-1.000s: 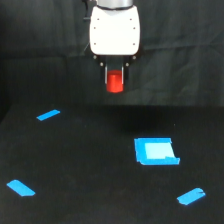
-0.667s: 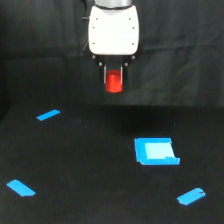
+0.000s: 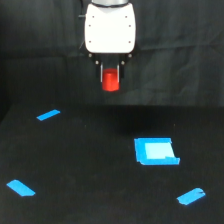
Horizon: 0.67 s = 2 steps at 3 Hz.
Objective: Pick up the red object from the table
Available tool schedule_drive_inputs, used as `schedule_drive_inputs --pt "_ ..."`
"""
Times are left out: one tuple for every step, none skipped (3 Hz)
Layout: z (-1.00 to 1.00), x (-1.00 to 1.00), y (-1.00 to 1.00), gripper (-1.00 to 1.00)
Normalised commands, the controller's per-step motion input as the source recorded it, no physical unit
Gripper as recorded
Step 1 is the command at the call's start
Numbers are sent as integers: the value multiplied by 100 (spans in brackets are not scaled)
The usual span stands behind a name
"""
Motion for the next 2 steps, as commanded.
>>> schedule_drive_inputs --pt "1 -8 1 -99" --pt "7 -9 0 -100"
